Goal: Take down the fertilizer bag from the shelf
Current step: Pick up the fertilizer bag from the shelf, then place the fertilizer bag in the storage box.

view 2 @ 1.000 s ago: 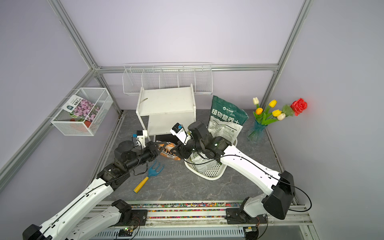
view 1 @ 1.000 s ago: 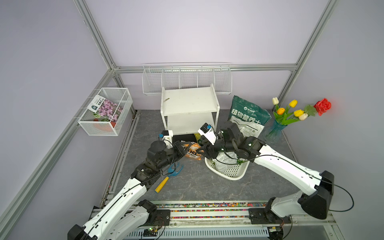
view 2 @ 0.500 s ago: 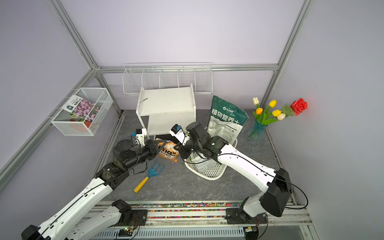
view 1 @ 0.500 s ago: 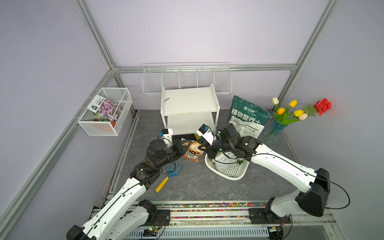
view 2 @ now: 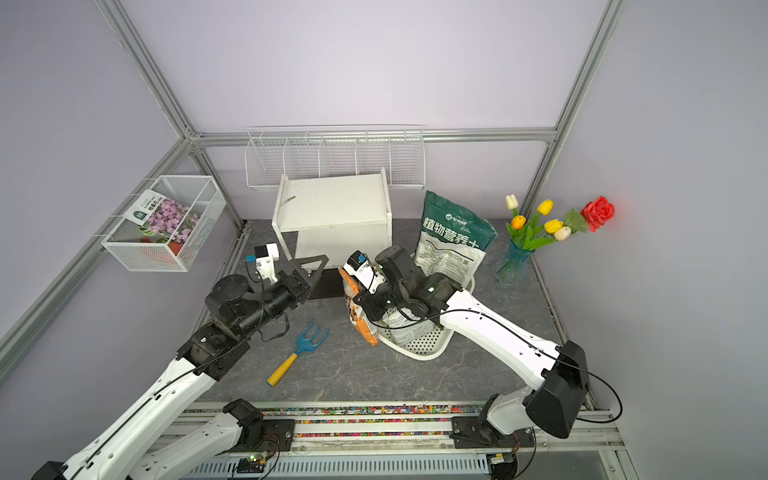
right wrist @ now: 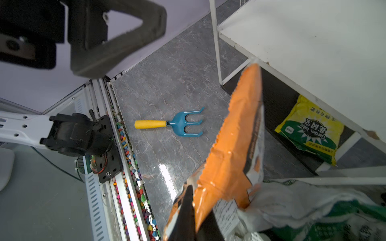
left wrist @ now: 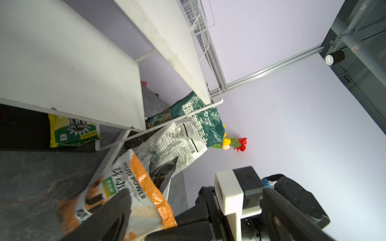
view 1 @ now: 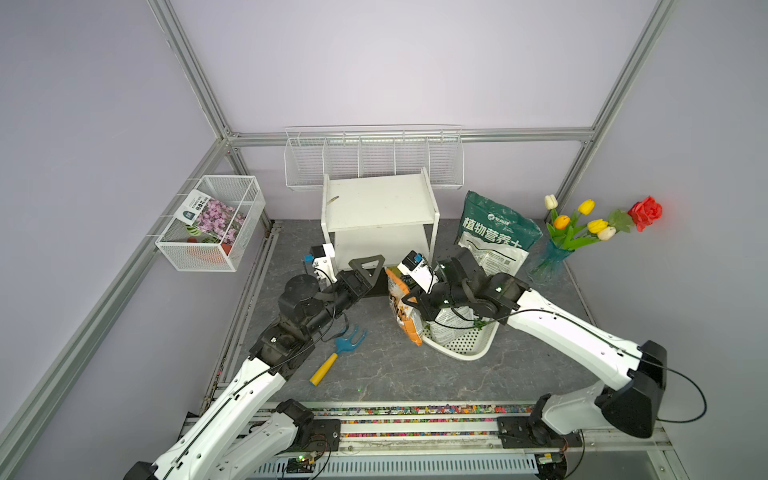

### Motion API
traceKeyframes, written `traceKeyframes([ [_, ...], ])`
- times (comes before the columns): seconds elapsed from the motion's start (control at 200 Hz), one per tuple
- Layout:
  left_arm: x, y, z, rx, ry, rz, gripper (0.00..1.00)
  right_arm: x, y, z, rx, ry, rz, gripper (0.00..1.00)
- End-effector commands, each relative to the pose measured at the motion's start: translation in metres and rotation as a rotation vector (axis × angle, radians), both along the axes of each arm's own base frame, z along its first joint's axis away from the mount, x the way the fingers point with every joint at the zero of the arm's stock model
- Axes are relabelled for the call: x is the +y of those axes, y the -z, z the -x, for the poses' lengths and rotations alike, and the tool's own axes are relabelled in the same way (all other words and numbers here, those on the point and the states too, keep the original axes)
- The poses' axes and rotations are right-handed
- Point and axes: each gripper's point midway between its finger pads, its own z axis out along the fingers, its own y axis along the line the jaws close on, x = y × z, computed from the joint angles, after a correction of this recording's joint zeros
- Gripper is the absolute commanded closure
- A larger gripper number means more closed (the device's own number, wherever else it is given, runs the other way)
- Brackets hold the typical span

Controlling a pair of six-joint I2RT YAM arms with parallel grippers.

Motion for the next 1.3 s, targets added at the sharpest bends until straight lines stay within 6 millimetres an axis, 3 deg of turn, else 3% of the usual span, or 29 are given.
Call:
traceKeyframes([
  [0.0,0.023,-0.009,-0.005,-0.046,-0.130,-0.024,0.00,-0.007,-0.086,0.008,-0.186,-0.007,-0.194,1.00],
  [0.205,0.041,0.012,-0.011,-0.020,-0.238,-0.033,0.00,-0.035,-0.127,0.023,-0.261,0.050,-0.294,1.00],
  [0.325,0.037,0.024,-0.012,0.002,-0.222,-0.032,0.00,-0.058,-0.145,0.021,-0.338,0.146,-0.332,1.00],
  [0.445,0.026,0.035,-0.015,0.031,-0.177,-0.046,0.00,-0.085,-0.148,0.014,-0.385,0.270,-0.303,1.00],
  [0.64,0.010,0.053,-0.022,0.073,-0.122,-0.089,0.00,-0.120,-0.126,0.004,-0.370,0.444,-0.215,1.00],
  [0.885,0.009,0.065,-0.027,0.092,-0.132,-0.129,0.00,-0.164,-0.122,0.016,-0.411,0.584,-0.272,1.00],
  [0.97,0.010,0.068,-0.028,0.095,-0.137,-0.131,0.00,-0.178,-0.112,0.015,-0.410,0.643,-0.237,1.00],
  [1.295,0.011,0.068,-0.028,0.098,-0.144,-0.131,0.00,-0.190,-0.059,0.007,-0.323,0.752,-0.166,1.00],
])
